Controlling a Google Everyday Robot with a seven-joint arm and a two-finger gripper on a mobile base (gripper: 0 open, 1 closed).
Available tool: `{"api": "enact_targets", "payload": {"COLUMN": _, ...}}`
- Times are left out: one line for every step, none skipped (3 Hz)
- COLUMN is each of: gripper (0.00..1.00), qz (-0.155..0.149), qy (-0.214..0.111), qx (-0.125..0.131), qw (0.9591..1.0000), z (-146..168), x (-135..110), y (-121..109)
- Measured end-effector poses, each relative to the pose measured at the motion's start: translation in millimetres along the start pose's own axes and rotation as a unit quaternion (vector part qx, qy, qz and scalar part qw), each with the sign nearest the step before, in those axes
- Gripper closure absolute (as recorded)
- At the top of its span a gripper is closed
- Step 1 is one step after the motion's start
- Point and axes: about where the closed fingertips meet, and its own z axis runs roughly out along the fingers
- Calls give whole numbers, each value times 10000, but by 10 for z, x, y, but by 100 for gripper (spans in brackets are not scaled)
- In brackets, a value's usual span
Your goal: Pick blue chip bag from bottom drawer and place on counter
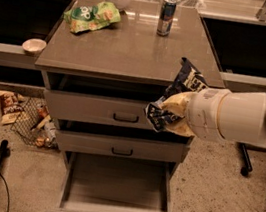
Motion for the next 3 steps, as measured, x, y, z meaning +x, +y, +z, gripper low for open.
{"api": "enact_targets", "payload": {"gripper": 100, "qz": -8, "qy": 0, "qx": 6, "qw": 10000, "z": 2, "x": -4, "y": -9}}
{"api": "enact_targets", "payload": {"gripper": 100, "qz": -278, "qy": -38, "qx": -51, "qw": 9996, "z": 55, "x": 112, "y": -225}}
{"api": "enact_targets", "payload": {"gripper": 100, "qz": -635, "qy": -40, "qx": -380, "qw": 9973, "z": 96, "x": 546, "y": -451}}
